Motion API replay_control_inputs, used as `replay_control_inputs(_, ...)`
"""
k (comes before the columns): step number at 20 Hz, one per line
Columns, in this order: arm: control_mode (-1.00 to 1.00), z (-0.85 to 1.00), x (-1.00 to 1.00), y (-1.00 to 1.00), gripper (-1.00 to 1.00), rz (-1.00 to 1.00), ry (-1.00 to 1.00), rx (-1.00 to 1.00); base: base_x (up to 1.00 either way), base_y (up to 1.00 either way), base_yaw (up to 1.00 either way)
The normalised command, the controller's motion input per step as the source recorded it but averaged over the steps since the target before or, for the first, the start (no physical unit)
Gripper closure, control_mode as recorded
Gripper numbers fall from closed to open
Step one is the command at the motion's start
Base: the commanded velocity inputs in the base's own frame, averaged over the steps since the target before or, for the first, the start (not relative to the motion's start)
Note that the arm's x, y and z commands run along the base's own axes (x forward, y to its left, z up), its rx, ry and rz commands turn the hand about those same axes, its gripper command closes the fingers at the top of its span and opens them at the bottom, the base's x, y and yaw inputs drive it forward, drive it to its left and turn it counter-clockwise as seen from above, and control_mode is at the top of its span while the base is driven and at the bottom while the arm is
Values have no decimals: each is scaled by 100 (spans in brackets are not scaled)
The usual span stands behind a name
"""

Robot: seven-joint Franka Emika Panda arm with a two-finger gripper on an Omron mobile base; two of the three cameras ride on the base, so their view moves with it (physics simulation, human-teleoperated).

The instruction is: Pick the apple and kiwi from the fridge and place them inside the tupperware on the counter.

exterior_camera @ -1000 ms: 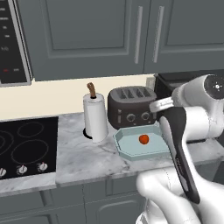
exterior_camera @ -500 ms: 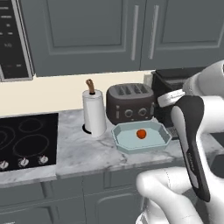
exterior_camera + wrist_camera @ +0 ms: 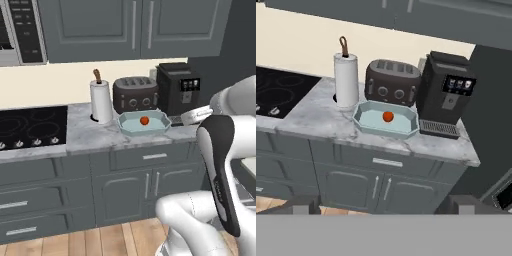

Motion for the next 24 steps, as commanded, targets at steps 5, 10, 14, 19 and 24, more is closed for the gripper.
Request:
replay_control_inputs(5, 100, 0, 0, 0, -100, 0, 0, 0, -100, -26, 0)
replay_control_inputs(10, 100, 0, 0, 0, -100, 0, 0, 0, -87, -64, 0)
replay_control_inputs(14, 100, 0, 0, 0, -100, 0, 0, 0, -40, -100, 0)
replay_control_inputs(19, 100, 0, 0, 0, -100, 0, 0, 0, -9, -100, 0)
replay_control_inputs(24, 100, 0, 0, 0, -100, 0, 0, 0, 0, -100, 0)
